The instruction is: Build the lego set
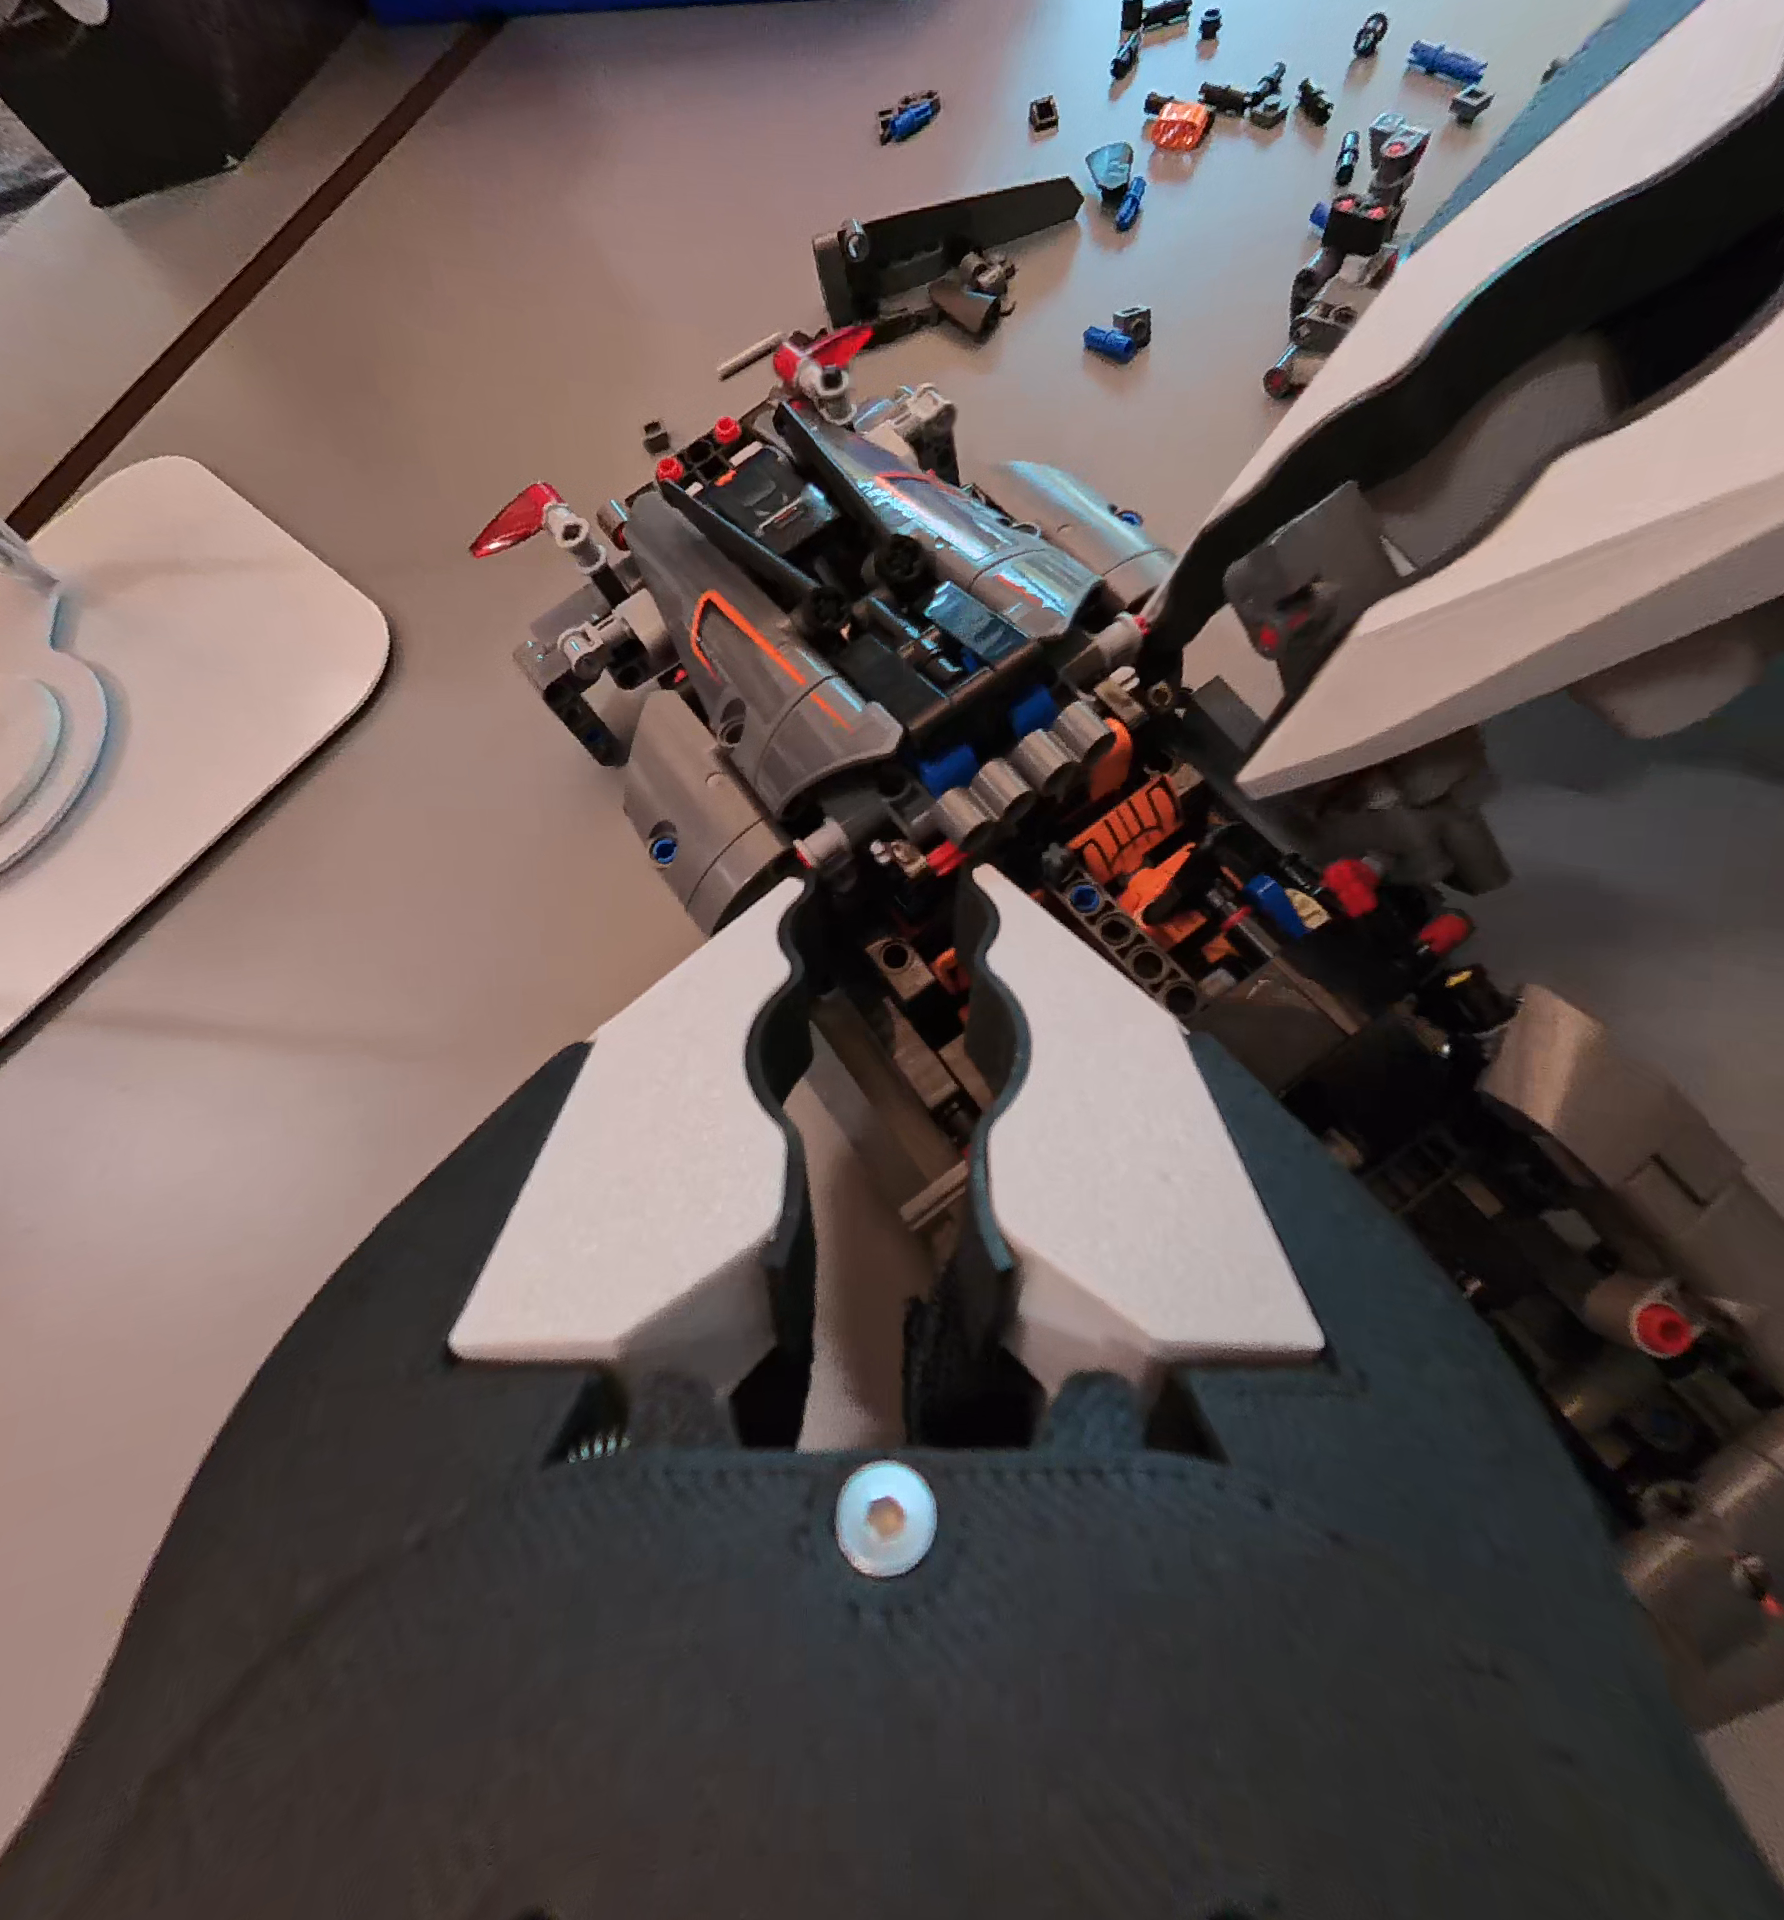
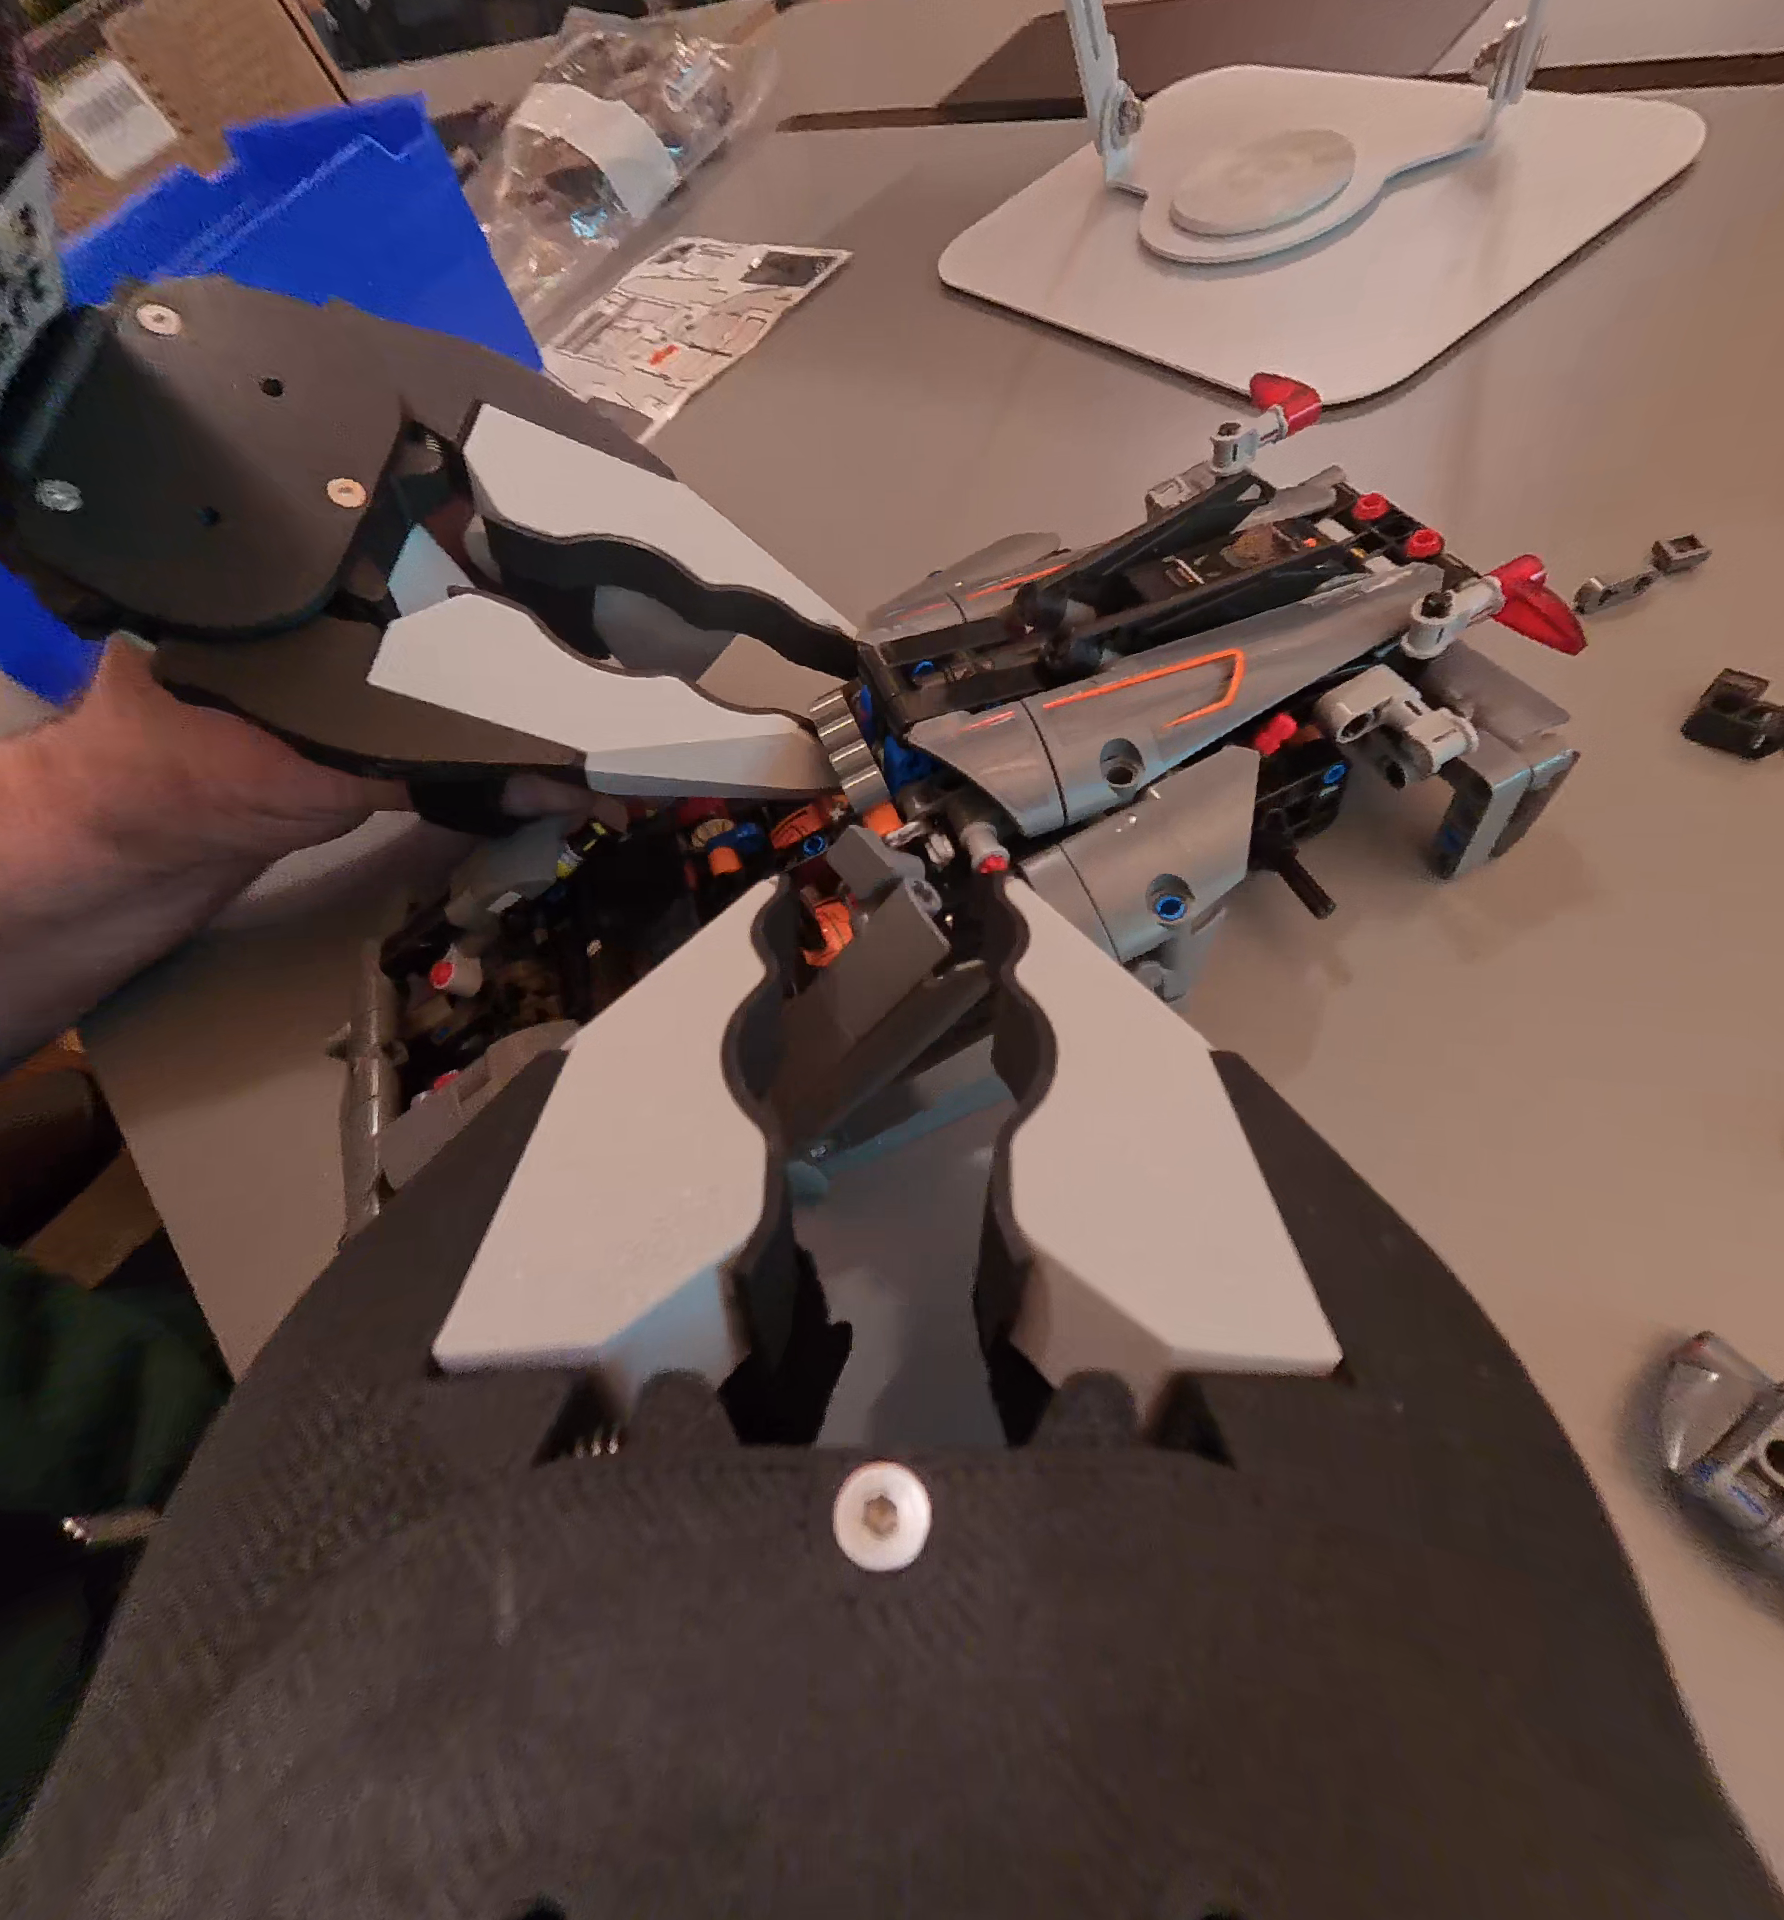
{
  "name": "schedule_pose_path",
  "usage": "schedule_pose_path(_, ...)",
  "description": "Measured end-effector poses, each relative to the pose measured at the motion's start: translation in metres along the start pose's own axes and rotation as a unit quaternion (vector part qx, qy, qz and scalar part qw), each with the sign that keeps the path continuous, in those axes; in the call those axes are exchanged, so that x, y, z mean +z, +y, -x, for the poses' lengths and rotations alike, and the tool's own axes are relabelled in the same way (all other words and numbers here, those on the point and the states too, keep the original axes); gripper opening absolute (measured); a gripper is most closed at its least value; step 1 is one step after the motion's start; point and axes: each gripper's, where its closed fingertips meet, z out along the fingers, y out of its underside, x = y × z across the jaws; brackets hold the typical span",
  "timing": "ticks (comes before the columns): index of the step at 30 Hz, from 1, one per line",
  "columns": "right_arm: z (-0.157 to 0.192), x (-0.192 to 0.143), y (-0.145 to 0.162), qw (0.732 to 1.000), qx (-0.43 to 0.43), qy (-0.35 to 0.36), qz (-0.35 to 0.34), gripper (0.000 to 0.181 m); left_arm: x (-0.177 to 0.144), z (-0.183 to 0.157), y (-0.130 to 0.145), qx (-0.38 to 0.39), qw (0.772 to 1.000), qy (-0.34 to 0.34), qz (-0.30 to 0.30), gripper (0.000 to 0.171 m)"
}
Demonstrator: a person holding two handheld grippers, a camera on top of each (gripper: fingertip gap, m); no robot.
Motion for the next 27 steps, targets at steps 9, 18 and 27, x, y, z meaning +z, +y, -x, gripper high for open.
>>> schedule_pose_path(9, 0.001, -0.006, -0.002, 0.999, 0.021, -0.033, -0.037, 0.034, 0.002, -0.002, -0.002, -0.003, 1.0, 0.012, -0.005, 0.023)
schedule_pose_path(18, 0.006, -0.012, -0.009, 0.995, 0.04, -0.061, -0.067, 0.03, 0.003, -0.004, -0.003, -0.004, 1.0, 0.018, -0.009, 0.023)
schedule_pose_path(27, 0.002, -0.02, -0.009, 0.996, 0.045, -0.043, -0.071, 0.031, 0.003, -0.007, -0.004, -0.003, 1.0, 0.021, -0.012, 0.022)
